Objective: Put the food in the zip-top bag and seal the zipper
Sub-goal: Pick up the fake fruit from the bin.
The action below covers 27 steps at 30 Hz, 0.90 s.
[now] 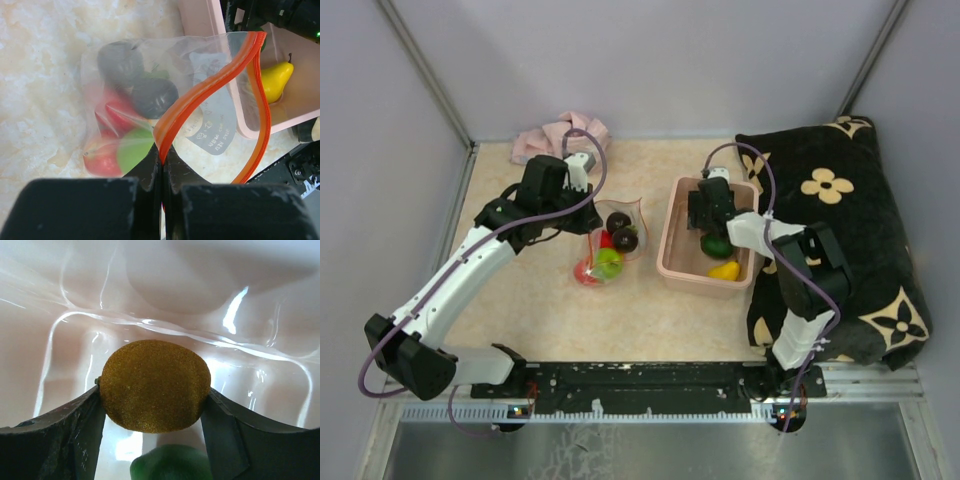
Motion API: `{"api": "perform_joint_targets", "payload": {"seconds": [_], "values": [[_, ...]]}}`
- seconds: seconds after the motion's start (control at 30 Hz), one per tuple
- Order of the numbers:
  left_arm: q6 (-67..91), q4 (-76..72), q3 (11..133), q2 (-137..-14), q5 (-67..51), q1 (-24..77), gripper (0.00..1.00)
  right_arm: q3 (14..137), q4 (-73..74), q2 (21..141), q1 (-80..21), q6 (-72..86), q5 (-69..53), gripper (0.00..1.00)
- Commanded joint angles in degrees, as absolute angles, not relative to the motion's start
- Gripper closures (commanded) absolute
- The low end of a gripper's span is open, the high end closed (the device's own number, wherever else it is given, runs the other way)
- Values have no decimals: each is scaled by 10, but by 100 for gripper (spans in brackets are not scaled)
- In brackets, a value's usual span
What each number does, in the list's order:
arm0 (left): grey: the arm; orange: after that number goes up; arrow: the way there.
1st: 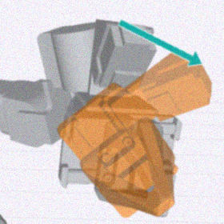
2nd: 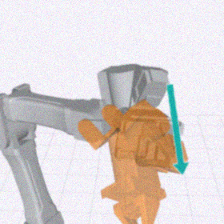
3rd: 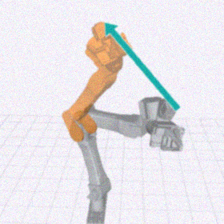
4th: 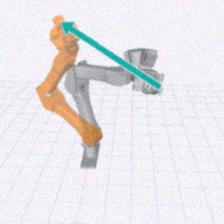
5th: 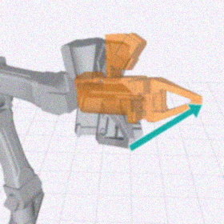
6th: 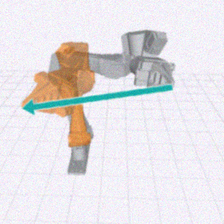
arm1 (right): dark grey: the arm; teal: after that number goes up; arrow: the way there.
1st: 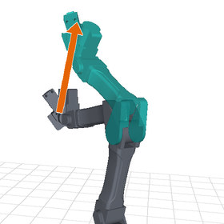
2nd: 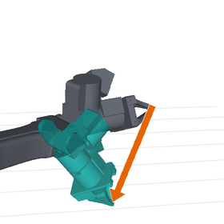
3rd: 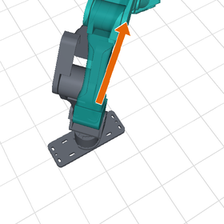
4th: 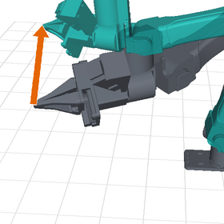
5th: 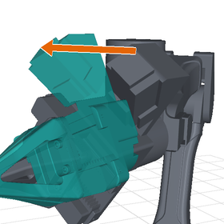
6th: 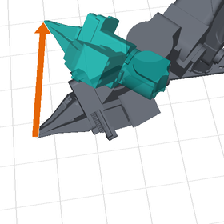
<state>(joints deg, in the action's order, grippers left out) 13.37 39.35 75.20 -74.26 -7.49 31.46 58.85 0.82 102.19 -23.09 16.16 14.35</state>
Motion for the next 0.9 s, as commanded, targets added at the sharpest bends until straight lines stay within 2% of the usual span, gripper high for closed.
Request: {"api": "perform_joint_targets", "payload": {"seconds": [0.0,0.57,0.87], "values": [[126,374,747,-739,-76,313,100,591,-7,966,-223,148,147,55],[130,371,751,-743,-86,313,100,581,70,802,-233,131,104,56],[133,371,755,-747,-90,313,100,603,116,691,-316,92,91,56]]}}
